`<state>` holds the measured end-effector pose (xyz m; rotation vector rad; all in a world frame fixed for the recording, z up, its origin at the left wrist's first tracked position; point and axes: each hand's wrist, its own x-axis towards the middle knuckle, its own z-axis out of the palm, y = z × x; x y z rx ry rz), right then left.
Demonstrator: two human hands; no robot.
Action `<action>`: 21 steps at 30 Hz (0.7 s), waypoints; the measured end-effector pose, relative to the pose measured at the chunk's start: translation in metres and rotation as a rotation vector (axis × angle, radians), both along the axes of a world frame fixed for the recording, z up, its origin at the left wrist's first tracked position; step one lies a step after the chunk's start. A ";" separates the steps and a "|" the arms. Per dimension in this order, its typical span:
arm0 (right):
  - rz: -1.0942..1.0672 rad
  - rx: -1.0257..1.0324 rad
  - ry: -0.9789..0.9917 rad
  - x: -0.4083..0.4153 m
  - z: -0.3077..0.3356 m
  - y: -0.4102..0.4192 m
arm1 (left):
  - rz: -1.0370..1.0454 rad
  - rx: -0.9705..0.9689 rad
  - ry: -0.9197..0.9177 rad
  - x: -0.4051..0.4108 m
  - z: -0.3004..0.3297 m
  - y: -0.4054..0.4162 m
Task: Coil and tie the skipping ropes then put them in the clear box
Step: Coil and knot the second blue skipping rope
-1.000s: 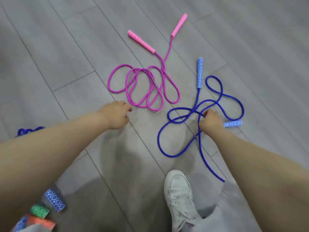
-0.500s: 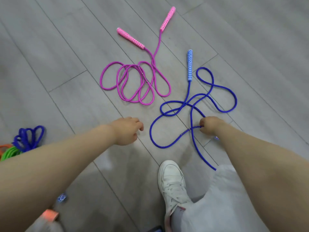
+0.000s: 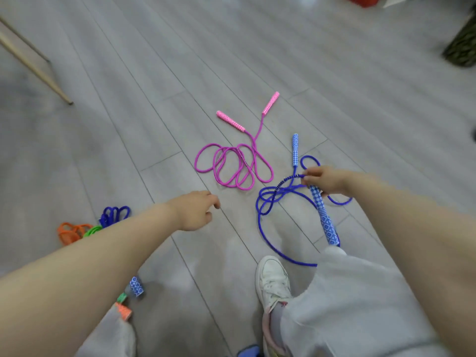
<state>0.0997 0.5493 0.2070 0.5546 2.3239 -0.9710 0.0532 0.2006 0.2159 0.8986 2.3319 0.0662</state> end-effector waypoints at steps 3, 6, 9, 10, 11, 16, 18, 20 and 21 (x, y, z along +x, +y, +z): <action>-0.021 -0.118 0.179 0.003 0.059 -0.025 | 0.079 0.131 0.044 0.020 0.040 0.000; -0.010 -0.219 0.329 0.009 0.112 -0.056 | 0.229 0.289 0.067 0.039 0.079 -0.003; -0.008 -0.305 0.469 0.023 0.162 -0.093 | 0.399 0.480 0.069 0.059 0.115 -0.010; -0.007 -0.339 0.509 0.028 0.177 -0.106 | 0.452 0.539 0.056 0.066 0.127 -0.013; -0.004 -0.371 0.545 0.035 0.189 -0.119 | 0.504 0.590 0.039 0.074 0.139 -0.017; -0.103 -0.529 0.701 0.071 0.231 -0.187 | 0.661 0.844 0.030 0.115 0.182 -0.043; -0.123 -0.545 0.749 0.085 0.242 -0.213 | 0.693 0.978 0.000 0.133 0.194 -0.051; -0.105 -0.551 0.774 0.097 0.250 -0.238 | 0.720 1.123 -0.051 0.148 0.207 -0.054; -0.095 -0.576 0.775 0.103 0.252 -0.249 | 0.746 1.197 -0.084 0.154 0.214 -0.056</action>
